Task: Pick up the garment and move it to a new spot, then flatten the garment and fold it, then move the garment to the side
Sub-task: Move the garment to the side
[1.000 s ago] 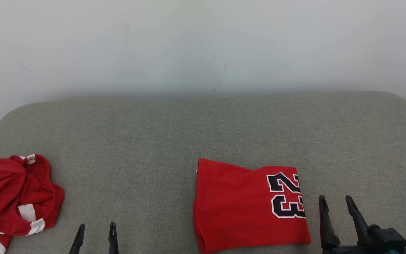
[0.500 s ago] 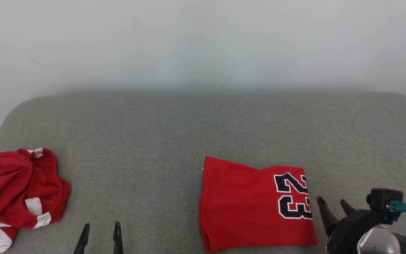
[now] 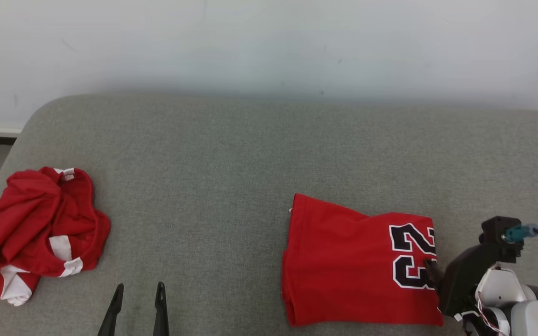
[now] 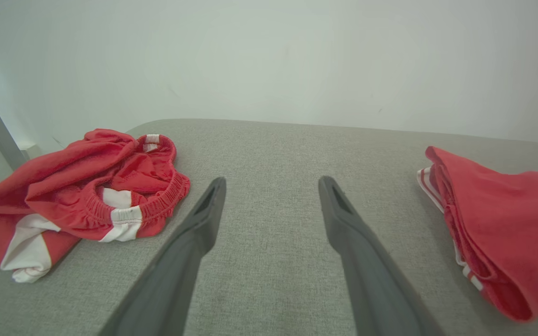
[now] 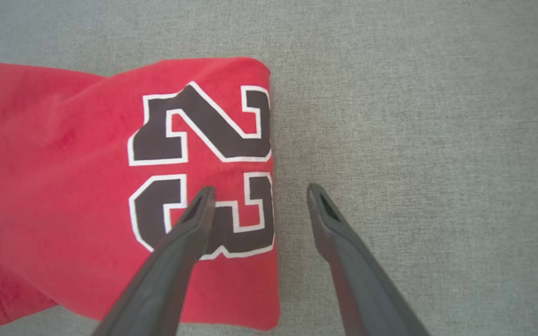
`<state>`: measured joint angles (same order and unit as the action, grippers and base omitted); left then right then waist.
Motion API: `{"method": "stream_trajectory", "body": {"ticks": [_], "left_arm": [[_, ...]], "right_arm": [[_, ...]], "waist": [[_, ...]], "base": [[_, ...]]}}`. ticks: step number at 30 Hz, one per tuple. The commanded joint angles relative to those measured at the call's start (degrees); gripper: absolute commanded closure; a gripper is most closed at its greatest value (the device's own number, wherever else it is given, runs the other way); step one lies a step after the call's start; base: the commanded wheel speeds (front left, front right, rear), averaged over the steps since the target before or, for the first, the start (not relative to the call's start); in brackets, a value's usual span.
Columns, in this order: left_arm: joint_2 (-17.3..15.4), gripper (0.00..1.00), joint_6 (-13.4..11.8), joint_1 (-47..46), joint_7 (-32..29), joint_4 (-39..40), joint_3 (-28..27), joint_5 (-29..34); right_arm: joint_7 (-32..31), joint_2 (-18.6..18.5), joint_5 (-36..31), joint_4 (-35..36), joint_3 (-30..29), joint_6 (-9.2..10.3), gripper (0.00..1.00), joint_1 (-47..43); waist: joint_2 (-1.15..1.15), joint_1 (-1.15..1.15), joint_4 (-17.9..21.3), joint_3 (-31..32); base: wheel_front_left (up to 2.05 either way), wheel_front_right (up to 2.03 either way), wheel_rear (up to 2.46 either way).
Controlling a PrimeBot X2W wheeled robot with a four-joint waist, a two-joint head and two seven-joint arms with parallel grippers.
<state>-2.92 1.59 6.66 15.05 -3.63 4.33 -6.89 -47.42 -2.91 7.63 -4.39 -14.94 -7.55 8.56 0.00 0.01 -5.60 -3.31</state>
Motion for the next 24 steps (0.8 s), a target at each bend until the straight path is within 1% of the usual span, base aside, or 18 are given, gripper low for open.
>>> {"method": "stream_trajectory", "body": {"ticks": [1, 7, 13, 14, 15, 16, 17, 18, 20, 24], "left_arm": [[0.1, 0.0, 0.3, -1.0, 0.2, 0.2, 0.0, 0.2], [0.0, 0.0, 0.5, -2.4, 0.2, 0.2, 0.3, 0.2], [0.0, 0.0, 0.6, -3.5, 0.2, 0.2, 0.6, 0.0], [0.1, 0.0, 0.6, -3.7, 0.2, 0.1, 0.5, -0.1], [0.1, 0.0, 0.6, -3.8, 0.2, 0.1, 0.4, -0.1], [0.0, 0.0, 0.5, -4.0, 0.2, 0.1, 0.3, -0.2], [0.0, 0.0, 0.4, -4.2, 0.2, 0.2, 0.2, -0.2], [0.0, 0.0, 0.3, -4.4, 0.2, 0.4, 0.2, -0.2], [0.1, 0.0, 0.3, -5.0, 0.2, 1.0, 0.0, -0.1], [0.1, 0.0, 0.4, -6.3, 0.2, 2.5, -0.1, 0.5]], "right_arm": [[-0.4, 0.1, -0.4, -0.4, 0.1, 0.09, 0.0, 1.0], [-3.2, -0.3, -3.2, -3.6, -0.3, 0.09, 0.0, 3.2], [-5.2, -0.1, -3.7, -6.9, -0.1, 0.09, 0.0, 4.8], [-6.1, 0.0, -3.3, -7.7, 0.3, 0.08, 0.02, 5.1], [-7.0, 0.1, -2.7, -8.5, 0.8, 0.08, 0.22, 5.3], [-7.7, 0.2, -2.2, -8.9, 1.5, 0.01, 0.59, 5.5], [-8.1, -0.1, -2.1, -9.3, 2.4, 0.01, 0.83, 5.8], [-8.5, -0.9, -2.1, -9.6, 3.6, 0.01, 1.0, 6.3], [-8.4, -3.1, -1.6, -10.1, 6.7, 0.02, 1.0, 7.5], [-5.6, -7.8, -0.7, -10.4, 11.2, 0.12, 1.0, 12.7]], "waist": [[0.0, -0.01, -1.0, -1.4], [0.0, -0.01, -2.0, -3.7], [0.0, -0.01, -2.5, -5.4], [0.0, -0.01, -2.6, -5.7], [0.0, -0.01, -2.5, -6.1], [0.0, -0.01, -2.4, -6.3], [0.0, -0.01, -2.2, -6.7], [0.0, -0.01, -2.0, -7.0], [0.0, -0.01, -1.2, -7.9], [0.0, -0.01, 1.3, -9.8]], "base": [[0.0, 0.0, 0.0], [0.0, 0.0, 0.0], [0.0, 0.0, 0.0], [0.0, 0.0, 0.0], [0.0, 0.0, 0.0], [0.0, 0.0, 0.0], [0.0, 0.0, 0.0], [0.0, 0.0, 0.0], [0.0, 0.0, 0.0], [0.0, 0.0, 0.0]]}}
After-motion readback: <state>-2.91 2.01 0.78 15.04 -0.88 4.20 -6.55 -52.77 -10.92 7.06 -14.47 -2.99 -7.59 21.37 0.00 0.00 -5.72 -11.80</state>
